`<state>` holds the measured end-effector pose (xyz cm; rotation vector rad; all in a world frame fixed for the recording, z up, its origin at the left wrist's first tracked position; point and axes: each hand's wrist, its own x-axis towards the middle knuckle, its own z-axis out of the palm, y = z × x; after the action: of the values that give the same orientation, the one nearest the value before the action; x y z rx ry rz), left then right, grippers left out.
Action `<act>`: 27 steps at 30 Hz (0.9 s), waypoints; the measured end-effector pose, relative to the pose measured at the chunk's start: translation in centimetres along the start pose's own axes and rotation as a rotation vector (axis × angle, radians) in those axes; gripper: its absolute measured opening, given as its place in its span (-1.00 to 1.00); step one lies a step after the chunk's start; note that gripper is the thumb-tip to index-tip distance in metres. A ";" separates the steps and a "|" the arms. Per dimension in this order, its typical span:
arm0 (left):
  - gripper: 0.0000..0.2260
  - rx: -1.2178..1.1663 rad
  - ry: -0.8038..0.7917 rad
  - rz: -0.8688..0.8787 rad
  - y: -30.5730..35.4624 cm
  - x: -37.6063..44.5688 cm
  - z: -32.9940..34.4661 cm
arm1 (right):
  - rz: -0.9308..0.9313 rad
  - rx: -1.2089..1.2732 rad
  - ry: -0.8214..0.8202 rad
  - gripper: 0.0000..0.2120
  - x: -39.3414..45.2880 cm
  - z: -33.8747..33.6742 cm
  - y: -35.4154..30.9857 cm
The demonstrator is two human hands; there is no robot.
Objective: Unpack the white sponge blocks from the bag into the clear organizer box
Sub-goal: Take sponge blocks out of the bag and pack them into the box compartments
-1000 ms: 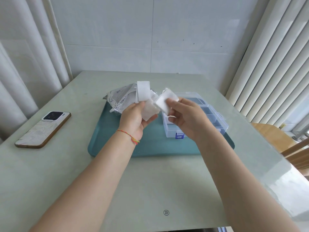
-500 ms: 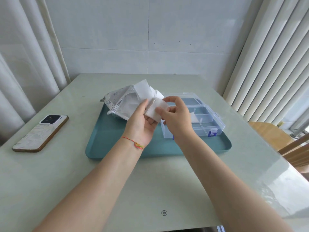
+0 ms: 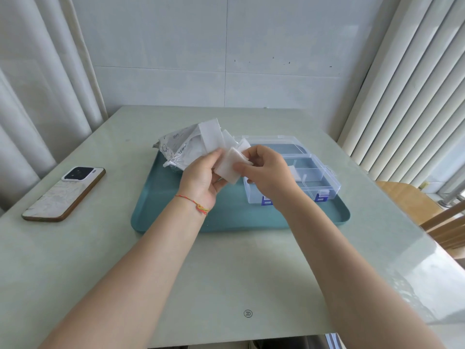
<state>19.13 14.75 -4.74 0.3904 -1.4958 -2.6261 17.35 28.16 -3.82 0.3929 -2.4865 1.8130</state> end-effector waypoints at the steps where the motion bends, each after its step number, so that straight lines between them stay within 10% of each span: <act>1: -0.90 -0.002 0.005 0.006 0.0 0.1 -0.1 | 0.005 0.035 -0.013 -0.87 0.0 -0.2 -0.1; 15: -0.83 -0.060 -0.045 -0.023 0.0 -0.4 0.5 | 0.067 0.040 0.024 -0.84 0.2 -0.1 -0.2; 27: -0.80 -0.215 -0.081 -0.002 -0.4 -0.9 1.0 | 0.209 0.597 0.039 -0.91 0.4 0.4 0.6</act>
<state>19.71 15.93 -4.46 0.2691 -1.2155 -2.7972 16.90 27.92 -4.47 0.1066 -1.9722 2.6030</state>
